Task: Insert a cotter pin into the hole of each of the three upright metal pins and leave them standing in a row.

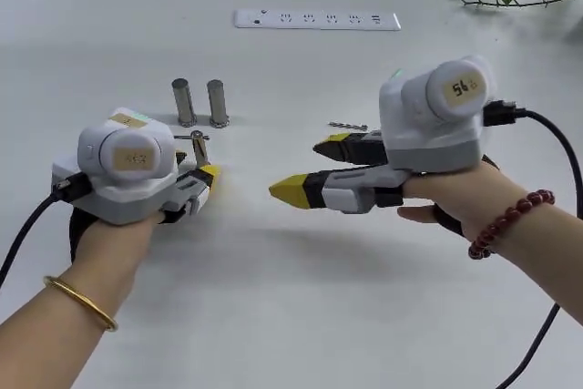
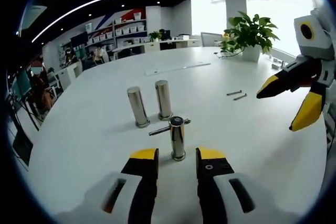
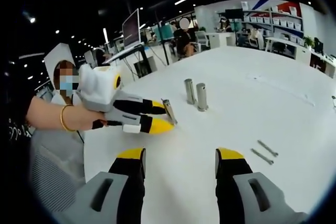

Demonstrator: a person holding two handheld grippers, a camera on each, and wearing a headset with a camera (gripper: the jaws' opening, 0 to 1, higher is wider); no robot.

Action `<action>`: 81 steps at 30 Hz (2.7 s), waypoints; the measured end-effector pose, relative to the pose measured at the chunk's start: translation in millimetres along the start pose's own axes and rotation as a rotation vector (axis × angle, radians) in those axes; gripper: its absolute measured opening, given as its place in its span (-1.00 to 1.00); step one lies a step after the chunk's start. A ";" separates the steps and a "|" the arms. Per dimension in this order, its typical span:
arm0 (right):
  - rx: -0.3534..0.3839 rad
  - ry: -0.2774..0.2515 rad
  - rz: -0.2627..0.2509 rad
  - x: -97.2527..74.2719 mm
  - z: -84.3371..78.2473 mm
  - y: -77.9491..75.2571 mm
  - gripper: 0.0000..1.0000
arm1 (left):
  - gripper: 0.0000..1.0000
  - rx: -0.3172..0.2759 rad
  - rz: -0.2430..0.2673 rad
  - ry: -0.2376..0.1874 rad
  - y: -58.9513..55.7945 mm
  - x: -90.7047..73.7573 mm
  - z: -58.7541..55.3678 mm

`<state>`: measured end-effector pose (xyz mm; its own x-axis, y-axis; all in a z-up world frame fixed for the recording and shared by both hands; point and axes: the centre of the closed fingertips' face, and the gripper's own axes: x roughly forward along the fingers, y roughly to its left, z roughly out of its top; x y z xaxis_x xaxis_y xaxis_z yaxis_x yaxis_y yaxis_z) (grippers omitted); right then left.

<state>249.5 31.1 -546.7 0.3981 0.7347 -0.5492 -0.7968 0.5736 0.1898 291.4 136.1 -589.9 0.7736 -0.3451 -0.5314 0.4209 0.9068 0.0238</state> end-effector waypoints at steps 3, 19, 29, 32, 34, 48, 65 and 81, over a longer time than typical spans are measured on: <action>-0.010 -0.013 -0.022 2.4 3.5 -7.1 -0.04 | -0.38 0.004 -0.012 -0.008 -2.0 -3.7 2.0; -0.086 -0.136 -0.069 36.1 42.9 -37.5 -0.32 | -0.01 -0.018 -0.049 -0.058 -8.8 -26.4 16.1; -0.064 -0.197 -0.064 55.9 61.4 -47.1 -0.40 | 0.18 -0.025 -0.054 -0.079 -6.3 -43.4 19.5; -0.058 -0.196 -0.063 63.8 62.2 -47.7 -0.40 | 0.23 -0.035 -0.059 -0.081 -6.6 -46.4 20.4; -0.048 -0.199 -0.057 69.0 63.0 -47.4 -0.40 | 0.27 -0.040 -0.062 -0.087 -7.2 -49.0 21.3; -0.021 -0.193 -0.032 102.4 62.4 -46.5 -0.51 | 0.59 -0.034 -0.065 -0.124 -9.8 -64.5 23.5; -0.046 -0.191 -0.026 133.6 66.2 -48.4 -0.65 | 0.86 -0.017 -0.044 -0.145 -9.9 -77.6 21.9; -0.029 -0.194 -0.009 142.2 66.4 -49.0 -0.81 | 0.97 -0.046 -0.061 -0.128 -11.5 -82.0 14.6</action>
<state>375.3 131.5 -580.0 0.4830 0.7872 -0.3835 -0.8045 0.5718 0.1605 230.0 150.5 -534.2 0.8027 -0.4252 -0.4182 0.4491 0.8923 -0.0453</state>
